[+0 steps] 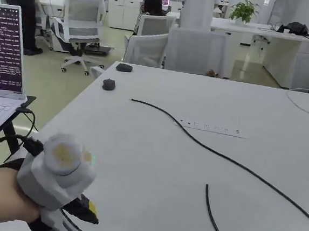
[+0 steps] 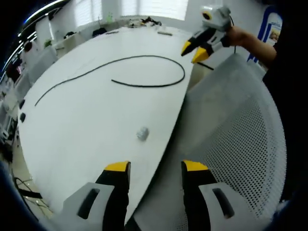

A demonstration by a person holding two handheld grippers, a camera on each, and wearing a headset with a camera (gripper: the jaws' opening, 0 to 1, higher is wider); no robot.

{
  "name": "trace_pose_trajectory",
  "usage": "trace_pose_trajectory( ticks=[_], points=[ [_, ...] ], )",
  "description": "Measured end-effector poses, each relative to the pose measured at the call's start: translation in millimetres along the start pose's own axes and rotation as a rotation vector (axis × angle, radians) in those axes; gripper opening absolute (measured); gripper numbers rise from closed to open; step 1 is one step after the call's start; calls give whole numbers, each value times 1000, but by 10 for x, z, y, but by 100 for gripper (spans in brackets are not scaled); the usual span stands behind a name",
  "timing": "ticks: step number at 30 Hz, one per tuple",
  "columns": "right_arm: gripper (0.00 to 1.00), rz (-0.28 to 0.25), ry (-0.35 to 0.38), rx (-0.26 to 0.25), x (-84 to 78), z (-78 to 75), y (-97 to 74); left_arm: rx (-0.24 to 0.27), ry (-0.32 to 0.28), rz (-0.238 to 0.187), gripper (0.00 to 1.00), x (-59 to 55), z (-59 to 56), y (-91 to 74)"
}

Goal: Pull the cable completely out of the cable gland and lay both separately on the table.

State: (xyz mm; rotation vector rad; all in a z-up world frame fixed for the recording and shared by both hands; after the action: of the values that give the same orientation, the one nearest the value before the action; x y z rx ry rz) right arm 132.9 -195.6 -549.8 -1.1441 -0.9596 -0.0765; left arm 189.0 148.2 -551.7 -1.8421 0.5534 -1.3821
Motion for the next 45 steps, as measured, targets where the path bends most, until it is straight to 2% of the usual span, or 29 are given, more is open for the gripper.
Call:
trace_pose_trajectory(
  ticks=[1, 3, 4, 6, 7, 8, 10, 11, 13, 14, 15, 17, 18, 19, 20, 21, 23, 26, 29, 32, 36, 39, 41, 43, 45],
  points=[
    [27, 11, -2, 5, -1, -4, 7, 27, -38, -41, 46, -9, -12, -85],
    [28, 32, -2, 9, -5, -8, 15, 72, -50, -54, 42, -53, -16, -201],
    [29, 38, 1, 7, -6, -11, 17, 112, -68, -86, 41, -67, -9, -262],
    [31, 47, 5, 8, -10, 1, 10, 179, -130, -117, 42, -109, 4, -341],
    [31, 54, 8, 7, -12, 4, 7, 204, -161, -115, 43, -136, 10, -369],
    [32, 74, 6, 2, -24, 13, -7, 245, -173, -132, 42, -156, 20, -410],
    [32, 86, -3, 9, -39, 25, -22, 278, -202, -146, 42, -196, 19, -474],
    [33, 90, 8, 6, -54, 27, -39, 310, -238, -175, 43, -214, 8, -530],
    [34, 85, 21, 1, -87, 38, -69, 318, -285, -230, 43, -225, -21, -587],
    [34, 83, 32, 2, -99, 51, -69, 338, -326, -236, 42, -252, -32, -614],
    [34, 82, 41, 2, -108, 58, -63, 369, -315, -224, 42, -268, -29, -634],
    [34, 82, 61, -3, -129, 79, -45, 394, -314, -216, 42, -291, -22, -644],
    [34, 82, 69, -4, -139, 92, -40, 413, -324, -244, 41, -300, -2, -650],
    [35, 82, 76, 3, -156, 115, -42, 413, -329, -251, 40, -303, 2, -647],
    [35, 77, 89, 7, -172, 128, -51, 398, -349, -241, 40, -324, 1, -631],
    [35, 66, 138, -6, -200, 134, -67, 393, -359, -231, 40, -340, -2, -630],
    [33, 72, 145, 0, -242, 135, -96, 402, -348, -221, 38, -359, -13, -630],
    [34, 72, 158, -18, -255, 141, -128, 390, -386, -245, 40, -396, -38, -618],
    [36, 65, 165, -13, -235, 169, -130, 392, -392, -259, 45, -406, -52, -607],
    [36, 69, 156, -14, -211, 189, -107, 386, -395, -243, 49, -435, -64, -589],
    [38, 76, 136, 0, -156, 237, -58, 378, -398, -214, 48, -475, -68, -592],
    [39, 80, 131, 9, -144, 258, -36, 385, -393, -227, 48, -459, -84, -616],
    [39, 92, 123, 9, -146, 258, -32, 413, -353, -247, 42, -412, -91, -659],
    [39, 96, 121, 12, -149, 258, -35, 400, -388, -255, 41, -416, -79, -664],
    [39, 97, 119, 12, -148, 260, -41, 435, -402, -258, 42, -435, -54, -674]
  ],
)
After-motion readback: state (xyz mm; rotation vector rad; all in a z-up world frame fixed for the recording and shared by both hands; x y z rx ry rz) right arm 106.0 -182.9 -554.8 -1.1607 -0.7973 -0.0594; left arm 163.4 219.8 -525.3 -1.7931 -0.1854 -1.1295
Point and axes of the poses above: the centre of the closed fingertips' face, and the gripper's own axes: y roughly forward along the fingers, z roughly to its left, x roughly out of its top, the point moved 10 cm from there along -y, roughly backward along the fingers, and after that the axes turned 2 degrees about -x, right-handed, at the moved point
